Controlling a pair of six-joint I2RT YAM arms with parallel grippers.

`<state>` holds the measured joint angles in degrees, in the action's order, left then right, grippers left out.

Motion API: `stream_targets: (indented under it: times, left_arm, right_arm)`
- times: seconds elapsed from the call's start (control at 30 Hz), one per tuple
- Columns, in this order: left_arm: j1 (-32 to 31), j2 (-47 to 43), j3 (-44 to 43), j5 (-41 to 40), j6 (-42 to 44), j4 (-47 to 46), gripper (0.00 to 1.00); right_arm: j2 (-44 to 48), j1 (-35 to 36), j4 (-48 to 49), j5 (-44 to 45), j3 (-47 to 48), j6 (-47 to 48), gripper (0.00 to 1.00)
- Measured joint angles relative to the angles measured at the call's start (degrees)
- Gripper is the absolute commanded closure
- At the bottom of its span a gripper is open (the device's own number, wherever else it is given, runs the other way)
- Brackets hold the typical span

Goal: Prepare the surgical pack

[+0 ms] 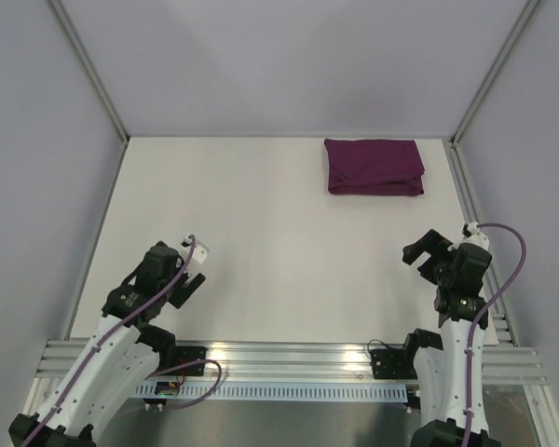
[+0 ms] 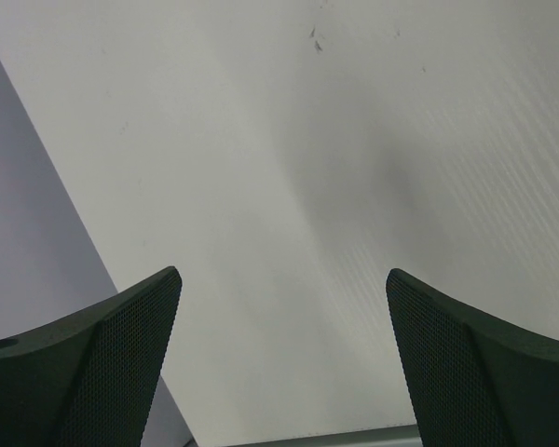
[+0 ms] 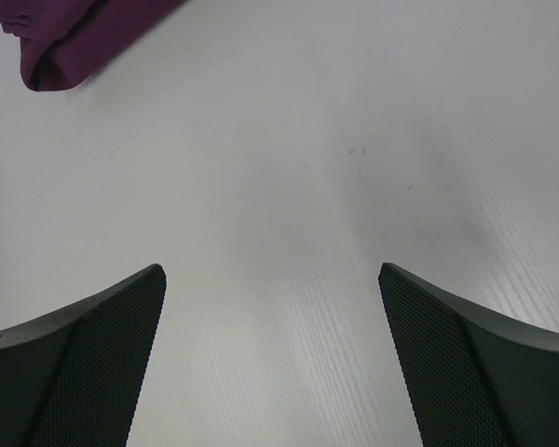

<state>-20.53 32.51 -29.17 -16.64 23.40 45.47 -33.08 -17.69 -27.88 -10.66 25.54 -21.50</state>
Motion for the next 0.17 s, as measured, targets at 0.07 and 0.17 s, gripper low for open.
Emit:
stream_targets:
  times: [0.07,0.17]
  left_arm:
    - [0.0,0.28,0.0,0.33,-0.04,-0.55,0.0]
    - [0.0,0.96,0.0,0.7,-0.11,-0.96,0.0]
  right_arm:
    - [0.94,0.0,0.35,-0.85,-0.37,-0.15,0.0]
    - [2.51,0.0,1.66,-2.89,-0.5,-0.37,0.0]
